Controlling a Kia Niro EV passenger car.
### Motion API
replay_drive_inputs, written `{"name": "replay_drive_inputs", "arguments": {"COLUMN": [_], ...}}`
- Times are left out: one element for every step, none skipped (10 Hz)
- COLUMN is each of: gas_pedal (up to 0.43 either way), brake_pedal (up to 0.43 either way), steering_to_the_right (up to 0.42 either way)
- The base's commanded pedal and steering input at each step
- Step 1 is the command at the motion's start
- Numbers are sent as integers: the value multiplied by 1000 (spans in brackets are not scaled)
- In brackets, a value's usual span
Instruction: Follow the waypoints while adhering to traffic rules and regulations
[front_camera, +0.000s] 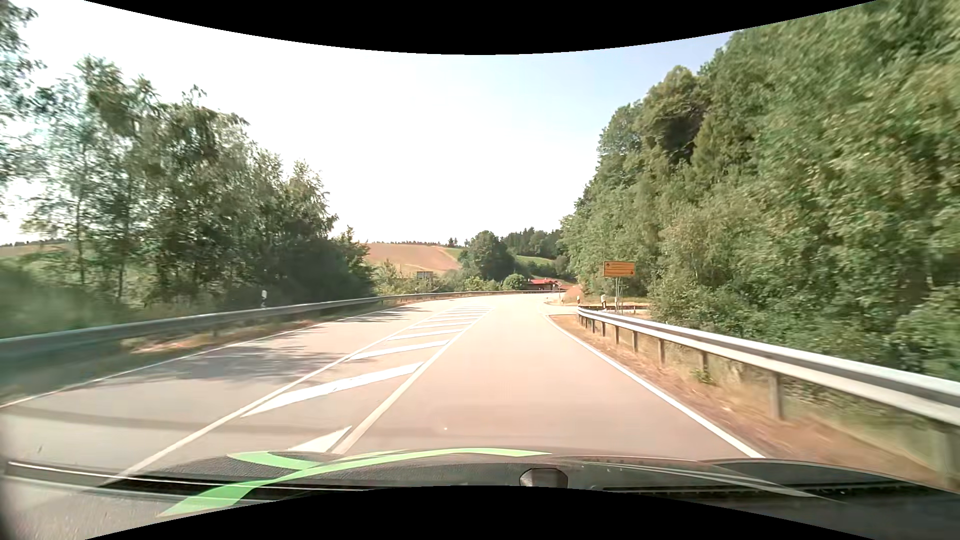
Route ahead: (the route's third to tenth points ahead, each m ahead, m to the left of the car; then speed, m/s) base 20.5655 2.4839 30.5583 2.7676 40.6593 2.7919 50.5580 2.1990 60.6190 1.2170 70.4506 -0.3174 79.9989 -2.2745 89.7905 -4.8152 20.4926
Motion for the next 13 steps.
{"name": "replay_drive_inputs", "arguments": {"gas_pedal": [20, 20, 20, 28, 28, 28, 28, 28, 28, 28, 28, 28, 28], "brake_pedal": [0, 0, 0, 0, 0, 0, 0, 0, 0, 0, 0, 0, 0], "steering_to_the_right": [5, 5, 5, 5, 5, 5, 5, 5, 5, 5, 5, 5, 5]}}
